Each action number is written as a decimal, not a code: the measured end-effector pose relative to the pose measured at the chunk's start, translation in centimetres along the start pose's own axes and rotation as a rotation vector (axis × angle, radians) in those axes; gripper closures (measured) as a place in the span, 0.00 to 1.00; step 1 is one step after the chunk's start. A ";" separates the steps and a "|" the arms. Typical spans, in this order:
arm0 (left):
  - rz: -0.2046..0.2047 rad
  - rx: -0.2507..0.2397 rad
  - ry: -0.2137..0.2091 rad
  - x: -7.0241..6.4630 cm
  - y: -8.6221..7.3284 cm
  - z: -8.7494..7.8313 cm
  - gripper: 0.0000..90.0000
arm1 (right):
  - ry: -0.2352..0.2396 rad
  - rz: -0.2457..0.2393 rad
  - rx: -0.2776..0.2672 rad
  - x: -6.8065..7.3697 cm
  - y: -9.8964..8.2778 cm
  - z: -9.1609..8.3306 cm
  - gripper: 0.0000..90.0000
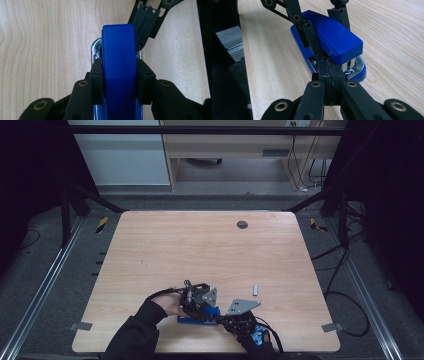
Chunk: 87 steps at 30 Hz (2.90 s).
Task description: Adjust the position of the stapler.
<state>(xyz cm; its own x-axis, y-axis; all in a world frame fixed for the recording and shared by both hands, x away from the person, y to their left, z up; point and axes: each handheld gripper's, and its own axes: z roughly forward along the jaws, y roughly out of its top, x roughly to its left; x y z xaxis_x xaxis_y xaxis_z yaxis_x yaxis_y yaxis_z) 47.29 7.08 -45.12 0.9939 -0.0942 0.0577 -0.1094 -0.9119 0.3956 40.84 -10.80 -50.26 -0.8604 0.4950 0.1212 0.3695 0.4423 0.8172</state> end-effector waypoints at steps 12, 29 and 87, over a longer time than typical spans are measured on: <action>-0.025 -0.013 -0.011 0.1 0.1 -0.5 0.73 | 0.007 0.013 -0.004 -0.1 0.0 0.0 1.00; -0.069 -0.072 -0.007 -0.2 -0.5 -0.7 0.73 | 0.019 0.027 -0.003 0.0 0.0 0.2 1.00; -0.091 -0.282 0.058 -0.8 -3.3 -2.6 0.72 | 0.027 0.004 -0.002 -0.2 0.3 0.1 0.96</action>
<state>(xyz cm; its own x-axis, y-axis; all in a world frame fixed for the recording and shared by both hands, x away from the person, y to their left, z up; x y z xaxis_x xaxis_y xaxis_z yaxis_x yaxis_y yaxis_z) 46.81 11.19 -44.12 0.9981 0.0131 0.0599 -0.0283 -0.7675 0.6404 41.13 -10.73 -50.06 -0.8679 0.4767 0.1395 0.3725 0.4389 0.8176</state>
